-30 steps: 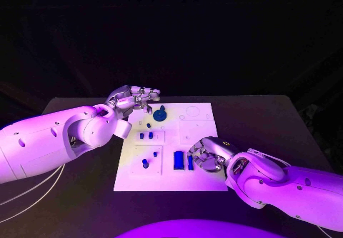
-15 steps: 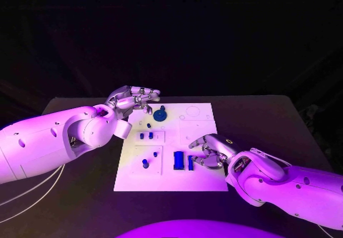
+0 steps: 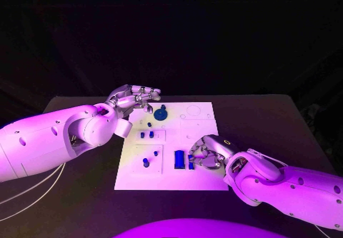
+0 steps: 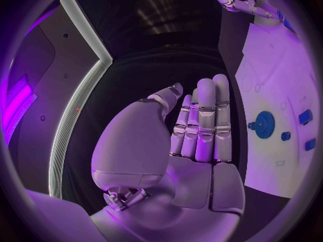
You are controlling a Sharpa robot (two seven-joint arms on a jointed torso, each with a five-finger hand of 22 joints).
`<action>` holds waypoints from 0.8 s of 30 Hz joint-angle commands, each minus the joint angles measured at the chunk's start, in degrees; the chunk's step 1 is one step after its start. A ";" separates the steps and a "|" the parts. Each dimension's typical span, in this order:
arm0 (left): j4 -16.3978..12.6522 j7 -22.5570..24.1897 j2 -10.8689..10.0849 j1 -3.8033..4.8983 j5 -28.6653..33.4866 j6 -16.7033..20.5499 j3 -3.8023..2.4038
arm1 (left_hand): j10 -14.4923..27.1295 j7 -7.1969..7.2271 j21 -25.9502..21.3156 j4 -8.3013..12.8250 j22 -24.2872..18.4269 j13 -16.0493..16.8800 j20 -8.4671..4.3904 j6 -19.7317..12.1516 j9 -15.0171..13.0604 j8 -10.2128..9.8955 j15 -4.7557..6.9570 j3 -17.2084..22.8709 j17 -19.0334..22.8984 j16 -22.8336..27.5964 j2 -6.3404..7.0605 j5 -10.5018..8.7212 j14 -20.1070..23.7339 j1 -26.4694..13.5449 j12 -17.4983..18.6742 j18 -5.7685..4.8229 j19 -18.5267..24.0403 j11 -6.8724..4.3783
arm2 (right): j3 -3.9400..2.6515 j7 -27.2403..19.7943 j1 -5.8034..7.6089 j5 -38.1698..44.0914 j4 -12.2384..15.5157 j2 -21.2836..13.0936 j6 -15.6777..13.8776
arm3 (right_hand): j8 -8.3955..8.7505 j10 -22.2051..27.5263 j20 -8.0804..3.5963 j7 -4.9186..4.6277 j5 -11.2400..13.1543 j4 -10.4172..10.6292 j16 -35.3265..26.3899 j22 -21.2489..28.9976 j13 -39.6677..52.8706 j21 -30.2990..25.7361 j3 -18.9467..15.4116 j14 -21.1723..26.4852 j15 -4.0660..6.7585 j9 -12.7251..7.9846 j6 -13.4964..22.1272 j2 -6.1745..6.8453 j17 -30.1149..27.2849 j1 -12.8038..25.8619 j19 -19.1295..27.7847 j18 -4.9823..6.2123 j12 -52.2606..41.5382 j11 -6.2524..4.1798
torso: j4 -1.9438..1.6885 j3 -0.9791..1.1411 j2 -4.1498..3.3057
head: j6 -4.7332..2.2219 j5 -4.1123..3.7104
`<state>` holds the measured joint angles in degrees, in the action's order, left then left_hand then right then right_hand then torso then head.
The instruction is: Assemble the parts on the task board
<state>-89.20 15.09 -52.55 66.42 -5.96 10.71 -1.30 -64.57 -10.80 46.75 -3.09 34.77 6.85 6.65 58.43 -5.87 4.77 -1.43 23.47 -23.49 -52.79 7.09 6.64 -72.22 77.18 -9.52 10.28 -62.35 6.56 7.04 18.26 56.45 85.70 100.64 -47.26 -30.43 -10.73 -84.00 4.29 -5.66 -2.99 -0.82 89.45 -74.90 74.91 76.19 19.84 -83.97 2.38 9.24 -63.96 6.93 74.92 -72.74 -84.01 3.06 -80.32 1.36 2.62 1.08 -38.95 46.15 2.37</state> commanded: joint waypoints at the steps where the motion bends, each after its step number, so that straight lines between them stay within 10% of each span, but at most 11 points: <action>1: -0.17 0.15 0.04 0.05 -0.07 -1.21 -0.03 | 0.43 0.02 -0.40 -0.02 -0.06 -0.08 0.00 -0.40 0.08 -0.12 -0.10 -0.40 0.09 0.32 -0.68 -0.11 0.37 0.04 -0.37 0.30 -0.31 -0.16 | 0.02 2.18 -0.25 1.79 -0.30 0.26 -0.59 | -2.00 -1.72 -1.01 0.88 0.20 0.21 0.31 -11.63 9.50 -0.22 -1.40 -5.93 0.81 1.03 -1.16 -0.48 14.68 -0.44 -1.84 -0.49 -0.34 -0.88 | 0.03 0.02 0.02 | 0.15 0.08; 14: -0.01 0.23 0.10 0.03 -0.07 -1.17 -0.02 | 0.43 0.02 -0.40 -0.02 -0.06 -0.08 0.00 -0.40 0.08 -0.12 -0.10 -0.40 0.09 0.32 -0.68 -0.11 0.37 0.04 -0.37 0.30 -0.31 -0.16 | -0.03 -1.39 -0.47 -0.72 1.34 -1.47 -5.38 | -5.78 -1.30 -1.60 0.69 0.05 1.47 0.10 -11.44 9.03 -1.28 -5.36 -5.85 1.01 3.24 3.11 -1.78 14.34 -1.21 -1.69 -0.40 0.47 -0.94 | 0.02 -0.12 0.28 | -0.19 -0.01; 18: 0.37 0.42 0.36 0.00 -0.02 -1.08 0.11 | 0.43 0.02 -0.40 -0.02 -0.06 -0.08 0.00 -0.40 0.08 -0.12 -0.10 -0.40 0.09 0.32 -0.68 -0.11 0.37 0.04 -0.37 0.30 -0.31 -0.16 | -0.21 -8.66 0.64 -8.56 2.16 -2.96 -6.93 | -3.80 1.49 -0.68 -1.47 -2.15 3.02 -2.09 -9.75 6.07 -8.12 -7.53 -4.94 -0.43 2.40 9.37 -0.99 10.87 0.16 0.36 0.63 5.52 0.85 | 0.20 -0.37 0.78 | -1.00 -0.38; 24: 1.88 0.92 1.36 -0.10 0.83 -0.83 0.81 | 0.43 0.02 -0.40 -0.02 -0.06 -0.08 0.00 -0.40 0.08 -0.12 -0.10 -0.40 0.09 0.32 -0.68 -0.11 0.37 0.04 -0.37 0.30 -0.31 -0.16 | -0.33 -17.83 3.17 -24.26 0.55 -3.63 -5.93 | -4.36 7.73 0.37 -2.04 -3.36 3.98 -8.51 -5.36 -0.83 -23.36 -9.59 -2.40 -0.89 2.34 11.17 -1.77 2.49 -1.50 5.09 3.05 16.49 1.47 | 0.29 -0.99 2.10 | -2.24 -1.11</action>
<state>-87.75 15.08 -51.58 66.33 -5.88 10.61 -0.50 -64.55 -10.80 46.48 -3.08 34.78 6.85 6.65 58.43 -5.88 4.77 -1.43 23.47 -23.47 -52.79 7.09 6.64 -72.22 77.18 -9.52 10.28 -62.35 6.54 6.78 9.78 59.10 74.82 101.90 -50.81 -35.48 -14.79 -76.71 4.59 -7.64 -6.20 3.17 81.42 -74.94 73.87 53.95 10.51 -83.92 1.94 11.63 -53.13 5.21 74.91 -73.80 -79.27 5.77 -64.63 2.80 2.83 0.52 -37.77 44.47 1.62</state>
